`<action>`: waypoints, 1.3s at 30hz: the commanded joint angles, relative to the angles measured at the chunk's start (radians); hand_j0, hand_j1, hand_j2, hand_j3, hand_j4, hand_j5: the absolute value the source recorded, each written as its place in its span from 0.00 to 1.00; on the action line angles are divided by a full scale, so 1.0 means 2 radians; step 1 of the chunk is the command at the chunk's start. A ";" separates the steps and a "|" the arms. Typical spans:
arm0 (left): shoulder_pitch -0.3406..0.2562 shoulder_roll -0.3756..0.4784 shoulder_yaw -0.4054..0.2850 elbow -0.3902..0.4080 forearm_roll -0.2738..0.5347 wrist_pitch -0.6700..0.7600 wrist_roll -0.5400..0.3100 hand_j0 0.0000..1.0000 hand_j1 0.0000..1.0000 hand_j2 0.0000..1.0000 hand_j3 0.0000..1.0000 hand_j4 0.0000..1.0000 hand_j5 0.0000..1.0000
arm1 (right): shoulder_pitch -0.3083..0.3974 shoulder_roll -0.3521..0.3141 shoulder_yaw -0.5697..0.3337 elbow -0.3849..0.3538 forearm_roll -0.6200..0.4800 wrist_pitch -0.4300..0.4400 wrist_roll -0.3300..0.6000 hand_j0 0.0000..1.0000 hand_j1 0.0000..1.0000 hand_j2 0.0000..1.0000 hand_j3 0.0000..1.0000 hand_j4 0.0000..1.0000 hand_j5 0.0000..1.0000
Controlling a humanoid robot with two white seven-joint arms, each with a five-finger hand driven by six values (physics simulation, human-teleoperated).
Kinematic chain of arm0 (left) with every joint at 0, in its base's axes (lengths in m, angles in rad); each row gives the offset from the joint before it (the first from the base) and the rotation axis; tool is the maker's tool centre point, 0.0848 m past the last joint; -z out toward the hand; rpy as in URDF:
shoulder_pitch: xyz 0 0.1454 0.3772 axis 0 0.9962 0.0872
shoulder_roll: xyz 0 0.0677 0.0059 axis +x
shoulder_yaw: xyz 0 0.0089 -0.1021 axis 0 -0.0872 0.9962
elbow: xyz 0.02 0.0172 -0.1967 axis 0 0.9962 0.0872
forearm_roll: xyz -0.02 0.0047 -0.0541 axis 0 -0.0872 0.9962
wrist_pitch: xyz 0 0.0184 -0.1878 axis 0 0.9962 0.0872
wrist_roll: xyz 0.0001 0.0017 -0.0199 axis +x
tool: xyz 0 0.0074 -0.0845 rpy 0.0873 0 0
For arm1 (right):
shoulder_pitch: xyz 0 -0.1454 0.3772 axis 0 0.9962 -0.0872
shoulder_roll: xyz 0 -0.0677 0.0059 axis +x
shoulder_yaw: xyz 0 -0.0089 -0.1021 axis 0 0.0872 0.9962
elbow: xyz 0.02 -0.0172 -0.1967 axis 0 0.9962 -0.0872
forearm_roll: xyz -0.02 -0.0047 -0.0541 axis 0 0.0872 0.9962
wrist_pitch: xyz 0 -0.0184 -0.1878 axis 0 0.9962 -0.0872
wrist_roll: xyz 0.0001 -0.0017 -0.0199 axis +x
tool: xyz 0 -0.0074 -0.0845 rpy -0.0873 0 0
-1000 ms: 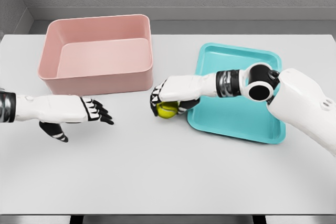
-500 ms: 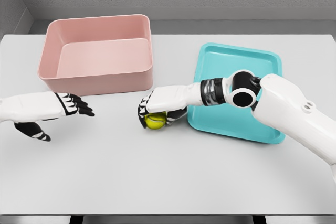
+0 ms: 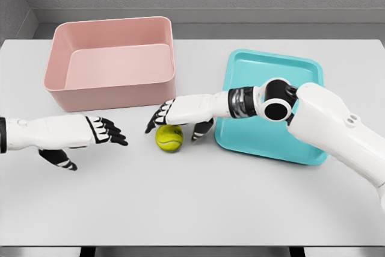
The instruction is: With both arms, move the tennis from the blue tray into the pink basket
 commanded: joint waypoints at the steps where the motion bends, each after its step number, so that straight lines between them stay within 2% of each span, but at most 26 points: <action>1: 0.000 -0.007 -0.005 0.001 0.002 0.001 0.000 1.00 1.00 1.00 1.00 1.00 1.00 | -0.001 -0.023 -0.003 -0.017 -0.004 -0.003 -0.001 1.00 1.00 1.00 1.00 1.00 1.00; 3: -0.005 -0.006 -0.024 0.006 0.000 0.001 0.000 1.00 1.00 1.00 1.00 1.00 1.00 | -0.004 -0.058 -0.006 -0.054 -0.005 -0.010 -0.002 1.00 1.00 1.00 1.00 1.00 1.00; 5: -0.013 -0.015 -0.025 0.005 0.000 0.001 0.000 1.00 1.00 1.00 1.00 1.00 1.00 | -0.010 -0.085 -0.006 -0.071 -0.006 -0.035 -0.003 1.00 1.00 1.00 1.00 1.00 1.00; 6: -0.025 -0.029 -0.025 0.006 -0.001 0.001 0.000 1.00 1.00 1.00 1.00 1.00 1.00 | -0.011 -0.092 -0.006 -0.079 -0.006 -0.040 -0.003 1.00 1.00 1.00 1.00 1.00 1.00; 8: -0.057 -0.063 -0.047 0.007 -0.032 0.001 0.000 1.00 1.00 1.00 1.00 1.00 1.00 | -0.018 -0.097 -0.011 -0.090 -0.006 -0.040 -0.003 1.00 1.00 1.00 1.00 1.00 1.00; 11: -0.063 -0.068 -0.051 0.014 -0.043 0.001 0.000 1.00 1.00 1.00 1.00 1.00 1.00 | -0.012 -0.138 -0.075 -0.088 -0.006 -0.040 -0.003 1.00 1.00 1.00 1.00 1.00 1.00; 12: -0.065 -0.092 -0.052 0.021 -0.041 0.001 0.000 1.00 1.00 1.00 1.00 1.00 1.00 | -0.010 -0.159 -0.102 -0.084 -0.006 -0.040 -0.001 1.00 1.00 1.00 1.00 1.00 1.00; 15: -0.070 -0.105 -0.063 0.033 -0.020 0.001 0.000 1.00 1.00 1.00 1.00 1.00 1.00 | 0.017 -0.205 -0.150 -0.072 -0.005 -0.040 -0.001 1.00 1.00 1.00 1.00 1.00 1.00; 17: -0.081 -0.131 -0.065 0.054 -0.023 0.001 0.000 1.00 1.00 1.00 1.00 1.00 1.00 | 0.020 -0.205 -0.170 -0.039 -0.005 -0.040 -0.003 1.00 1.00 1.00 1.00 1.00 1.00; 18: -0.088 -0.145 -0.072 0.063 -0.027 0.001 0.000 1.00 1.00 1.00 1.00 1.00 1.00 | 0.031 -0.207 -0.171 -0.010 -0.005 -0.040 -0.003 1.00 1.00 1.00 1.00 1.00 1.00; 20: -0.120 -0.170 -0.103 0.091 -0.028 0.001 0.000 1.00 1.00 1.00 1.00 1.00 1.00 | 0.028 -0.205 -0.171 0.055 -0.005 -0.040 -0.003 1.00 1.00 1.00 1.00 1.00 1.00; 21: -0.127 -0.181 -0.104 0.093 -0.034 0.001 0.000 1.00 1.00 1.00 1.00 1.00 1.00 | 0.027 -0.205 -0.171 0.064 -0.005 -0.040 0.000 1.00 1.00 1.00 1.00 1.00 1.00; 23: -0.133 -0.207 -0.109 0.096 -0.048 0.001 0.000 1.00 1.00 1.00 1.00 1.00 1.00 | 0.026 -0.204 -0.180 0.063 -0.005 -0.040 -0.003 1.00 1.00 1.00 1.00 1.00 1.00; 25: -0.134 -0.210 -0.111 0.099 -0.045 0.001 0.000 1.00 1.00 1.00 1.00 1.00 1.00 | 0.028 -0.205 -0.192 0.063 -0.005 -0.040 -0.003 1.00 1.00 1.00 1.00 1.00 1.00; 28: -0.139 -0.227 -0.119 0.152 -0.048 0.001 0.000 1.00 1.00 1.00 1.00 1.00 1.00 | 0.027 -0.201 -0.189 0.060 -0.005 -0.040 -0.003 1.00 1.00 1.00 1.00 1.00 1.00; 30: -0.153 -0.235 -0.126 0.179 -0.048 0.001 0.000 1.00 1.00 1.00 1.00 1.00 1.00 | 0.027 -0.201 -0.187 0.060 -0.005 -0.040 -0.003 1.00 1.00 1.00 1.00 1.00 1.00; 39: -0.153 -0.250 -0.133 0.181 -0.057 0.001 0.000 1.00 1.00 1.00 1.00 1.00 1.00 | 0.028 -0.206 -0.187 0.063 -0.005 -0.040 -0.003 1.00 1.00 1.00 1.00 1.00 1.00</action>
